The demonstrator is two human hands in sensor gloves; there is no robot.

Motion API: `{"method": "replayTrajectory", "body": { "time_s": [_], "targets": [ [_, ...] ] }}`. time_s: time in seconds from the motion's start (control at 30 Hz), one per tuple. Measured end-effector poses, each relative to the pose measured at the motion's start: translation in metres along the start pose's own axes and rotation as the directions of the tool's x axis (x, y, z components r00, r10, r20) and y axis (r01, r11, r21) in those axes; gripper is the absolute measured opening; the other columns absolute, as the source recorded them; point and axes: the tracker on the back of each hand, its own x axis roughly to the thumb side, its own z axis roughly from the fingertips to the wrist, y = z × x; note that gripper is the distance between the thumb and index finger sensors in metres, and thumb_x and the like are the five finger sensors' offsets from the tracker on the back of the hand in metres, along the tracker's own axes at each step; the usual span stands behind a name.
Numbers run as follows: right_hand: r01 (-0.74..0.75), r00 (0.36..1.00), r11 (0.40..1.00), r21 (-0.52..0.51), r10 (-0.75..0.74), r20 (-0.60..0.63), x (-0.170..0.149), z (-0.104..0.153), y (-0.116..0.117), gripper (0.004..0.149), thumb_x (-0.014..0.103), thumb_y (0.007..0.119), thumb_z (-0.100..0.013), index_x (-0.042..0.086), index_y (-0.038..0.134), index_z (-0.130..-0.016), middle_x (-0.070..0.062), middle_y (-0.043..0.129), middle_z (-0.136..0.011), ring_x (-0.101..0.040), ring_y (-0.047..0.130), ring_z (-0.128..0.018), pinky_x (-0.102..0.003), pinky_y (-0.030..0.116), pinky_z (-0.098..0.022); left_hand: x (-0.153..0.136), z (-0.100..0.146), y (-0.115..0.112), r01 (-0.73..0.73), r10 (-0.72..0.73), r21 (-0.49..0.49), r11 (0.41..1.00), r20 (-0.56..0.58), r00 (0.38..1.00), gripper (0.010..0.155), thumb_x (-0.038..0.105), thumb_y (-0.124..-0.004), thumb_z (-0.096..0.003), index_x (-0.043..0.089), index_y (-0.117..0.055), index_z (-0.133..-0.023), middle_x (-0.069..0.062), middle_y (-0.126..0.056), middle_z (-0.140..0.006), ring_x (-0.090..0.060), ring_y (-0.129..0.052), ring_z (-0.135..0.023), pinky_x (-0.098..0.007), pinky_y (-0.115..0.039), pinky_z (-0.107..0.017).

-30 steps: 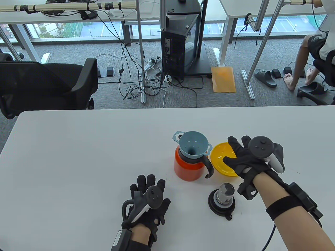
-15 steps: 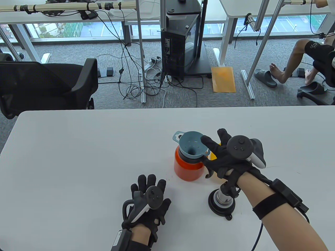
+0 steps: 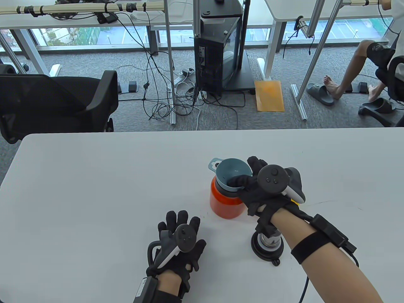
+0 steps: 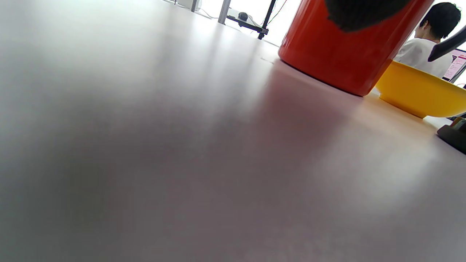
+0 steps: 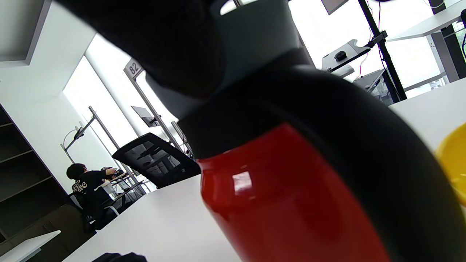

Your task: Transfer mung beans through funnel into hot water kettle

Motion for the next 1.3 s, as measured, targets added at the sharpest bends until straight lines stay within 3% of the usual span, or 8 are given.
{"method": "replayTrajectory", "body": {
  "time_s": [0.17,0.43,0.7,0.97,1.3],
  "targets": [
    [0.029,0.999,0.999,-0.04,-0.028,0.016,0.0,0.002,-0.008,0.041,0.018,0.089,-0.045,0.014,0.087,-0.086,-0.036,0.02,-0.103,-0.066,0.027,-0.088,-0.074,0.042,-0.056,0.0,0.0,0.0,0.0,0.0,0.001,1.0,0.002,1.0,0.077,0.061,-0.066,-0.0418,0.041,-0.03,-0.107,0.004,-0.004,-0.114,-0.032,0.008,-0.101,-0.061,-0.01,-0.072],
    [0.169,0.986,0.977,-0.128,-0.166,0.032,-0.004,0.012,-0.044,0.044,0.02,0.088,-0.045,0.014,0.083,-0.089,-0.036,0.024,-0.104,-0.064,0.042,-0.087,-0.073,0.045,-0.057,-0.001,0.0,0.0,-0.003,0.003,-0.001,1.0,0.001,1.0,0.077,0.061,-0.066,-0.0417,0.041,-0.03,-0.107,0.004,-0.004,-0.114,-0.032,0.008,-0.101,-0.061,-0.01,-0.072],
    [0.217,0.973,0.946,-0.243,-0.231,-0.03,-0.04,0.028,-0.071,0.045,0.022,0.087,-0.046,0.008,0.08,-0.088,-0.036,0.027,-0.103,-0.064,0.046,-0.089,-0.072,0.048,-0.059,-0.001,0.0,0.0,-0.009,0.009,-0.002,1.0,0.002,1.0,0.077,0.061,-0.066,-0.0417,0.041,-0.03,-0.107,0.004,-0.004,-0.114,-0.032,0.007,-0.101,-0.061,-0.01,-0.072],
    [0.259,0.943,0.92,-0.295,-0.307,-0.129,-0.089,0.048,-0.061,0.046,0.022,0.085,-0.046,0.003,0.078,-0.087,-0.037,0.029,-0.102,-0.064,0.051,-0.087,-0.072,0.052,-0.057,-0.002,0.0,0.0,-0.008,0.008,-0.004,1.0,0.002,1.0,0.077,0.061,-0.066,-0.0418,0.041,-0.03,-0.107,0.004,-0.005,-0.114,-0.032,0.007,-0.101,-0.06,-0.01,-0.072],
    [0.2,0.914,0.948,-0.248,-0.272,-0.3,-0.135,0.068,-0.032,0.047,0.023,0.085,-0.046,0.002,0.078,-0.087,-0.038,0.029,-0.101,-0.066,0.056,-0.083,-0.073,0.054,-0.055,-0.001,0.0,0.0,-0.005,0.005,-0.012,1.0,0.001,1.0,0.077,0.061,-0.066,-0.0417,0.041,-0.03,-0.107,0.003,-0.005,-0.114,-0.032,0.007,-0.101,-0.06,-0.01,-0.072]
  ]
}}
